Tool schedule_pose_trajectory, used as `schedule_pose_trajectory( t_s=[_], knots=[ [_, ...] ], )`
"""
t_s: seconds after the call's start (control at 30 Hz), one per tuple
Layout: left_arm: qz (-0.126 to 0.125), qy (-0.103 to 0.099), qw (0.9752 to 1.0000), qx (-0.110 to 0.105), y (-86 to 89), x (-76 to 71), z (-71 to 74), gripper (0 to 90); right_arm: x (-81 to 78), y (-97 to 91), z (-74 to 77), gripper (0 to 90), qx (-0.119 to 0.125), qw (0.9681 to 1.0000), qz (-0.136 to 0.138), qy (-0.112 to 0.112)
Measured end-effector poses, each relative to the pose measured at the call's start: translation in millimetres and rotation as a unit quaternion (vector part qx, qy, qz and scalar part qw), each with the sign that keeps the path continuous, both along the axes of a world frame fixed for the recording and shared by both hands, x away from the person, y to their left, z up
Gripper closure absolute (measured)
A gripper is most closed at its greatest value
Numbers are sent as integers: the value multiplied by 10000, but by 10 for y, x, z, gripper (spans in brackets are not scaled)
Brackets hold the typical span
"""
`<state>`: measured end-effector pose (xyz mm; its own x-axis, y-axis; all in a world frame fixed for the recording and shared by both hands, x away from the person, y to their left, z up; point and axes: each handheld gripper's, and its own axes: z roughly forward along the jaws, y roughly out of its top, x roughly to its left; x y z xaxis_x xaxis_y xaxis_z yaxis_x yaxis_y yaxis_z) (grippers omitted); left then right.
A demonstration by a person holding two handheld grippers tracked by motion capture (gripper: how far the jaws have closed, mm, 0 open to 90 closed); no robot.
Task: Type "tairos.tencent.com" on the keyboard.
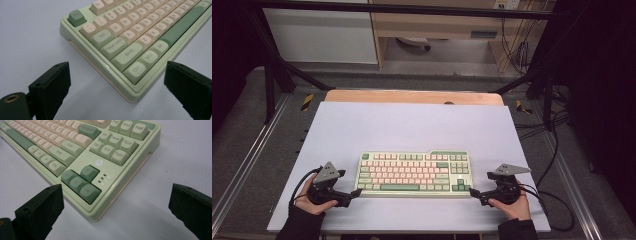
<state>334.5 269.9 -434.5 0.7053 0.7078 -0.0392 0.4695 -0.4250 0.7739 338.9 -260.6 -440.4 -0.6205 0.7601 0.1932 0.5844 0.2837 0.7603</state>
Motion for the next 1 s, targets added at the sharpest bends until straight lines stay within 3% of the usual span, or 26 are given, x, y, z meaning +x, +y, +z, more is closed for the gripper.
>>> schedule_pose_trajectory(
  t_s=[0.37, 0.77, 1.0],
  knots=[
    [102, -7, 9999, -41, 6, -8, 36, 95, -5, 10, -2, 5, 5, 10000, -1, 15],
    [300, -95, 9994, -122, -18, -23, 114, 242, -7, 2, 5, 6, -41, 10000, -10, -23],
    [275, -95, 9994, -186, -60, -15, 151, 366, -6, 17, -6, 6, -57, 10000, -8, 8]
  ],
)
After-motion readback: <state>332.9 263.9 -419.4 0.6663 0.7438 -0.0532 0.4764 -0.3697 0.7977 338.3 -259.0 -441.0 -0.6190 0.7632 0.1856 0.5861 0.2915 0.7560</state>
